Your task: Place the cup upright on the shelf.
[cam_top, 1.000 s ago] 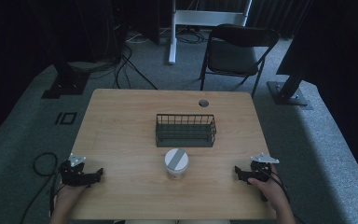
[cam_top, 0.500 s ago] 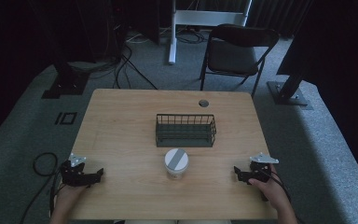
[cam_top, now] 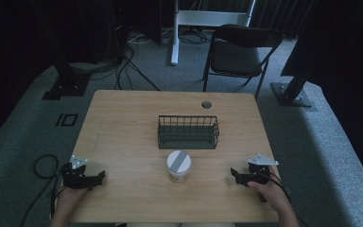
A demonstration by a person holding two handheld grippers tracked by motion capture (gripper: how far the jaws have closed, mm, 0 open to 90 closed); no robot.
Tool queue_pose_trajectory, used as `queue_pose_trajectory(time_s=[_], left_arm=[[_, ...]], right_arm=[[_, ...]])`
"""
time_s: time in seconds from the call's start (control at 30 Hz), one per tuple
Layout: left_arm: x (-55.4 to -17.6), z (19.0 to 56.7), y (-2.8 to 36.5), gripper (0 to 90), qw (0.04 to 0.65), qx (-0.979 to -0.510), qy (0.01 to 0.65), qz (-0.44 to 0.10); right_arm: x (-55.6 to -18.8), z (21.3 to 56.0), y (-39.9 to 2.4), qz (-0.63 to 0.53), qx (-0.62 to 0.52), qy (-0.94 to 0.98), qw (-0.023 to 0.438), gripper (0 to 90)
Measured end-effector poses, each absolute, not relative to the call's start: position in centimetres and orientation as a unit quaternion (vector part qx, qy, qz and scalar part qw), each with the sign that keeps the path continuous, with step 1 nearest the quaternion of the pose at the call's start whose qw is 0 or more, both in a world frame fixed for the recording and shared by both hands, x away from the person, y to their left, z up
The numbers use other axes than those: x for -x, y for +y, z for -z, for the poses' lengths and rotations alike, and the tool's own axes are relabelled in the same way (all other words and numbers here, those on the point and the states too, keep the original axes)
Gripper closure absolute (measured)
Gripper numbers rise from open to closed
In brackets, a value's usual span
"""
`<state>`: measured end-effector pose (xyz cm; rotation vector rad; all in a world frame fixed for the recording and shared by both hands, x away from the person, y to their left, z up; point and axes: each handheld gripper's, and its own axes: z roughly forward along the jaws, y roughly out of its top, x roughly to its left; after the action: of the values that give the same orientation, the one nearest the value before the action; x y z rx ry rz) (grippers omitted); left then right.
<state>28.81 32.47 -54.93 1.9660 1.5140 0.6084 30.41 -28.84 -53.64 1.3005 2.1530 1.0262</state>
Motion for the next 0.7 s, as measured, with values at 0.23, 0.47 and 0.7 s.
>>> queue_pose_trajectory(time_s=[0.23, 0.47, 0.7], left_arm=[[-28.8, 54.9, 32.5, 0.2, 0.29, -0.738, 0.566, -0.227], [-28.8, 54.9, 32.5, 0.2, 0.29, -0.738, 0.565, -0.227], [-28.8, 54.9, 32.4, 0.2, 0.29, -0.738, 0.565, -0.227]], right_arm=[[-30.2, 53.4, -27.5, -0.391, -0.441, 0.783, 0.201, 12.0], [-30.0, 52.9, -26.0, -0.407, -0.412, 0.793, 0.189, 12.1], [-29.9, 52.9, -24.5, -0.417, -0.389, 0.802, 0.179, 12.1]])
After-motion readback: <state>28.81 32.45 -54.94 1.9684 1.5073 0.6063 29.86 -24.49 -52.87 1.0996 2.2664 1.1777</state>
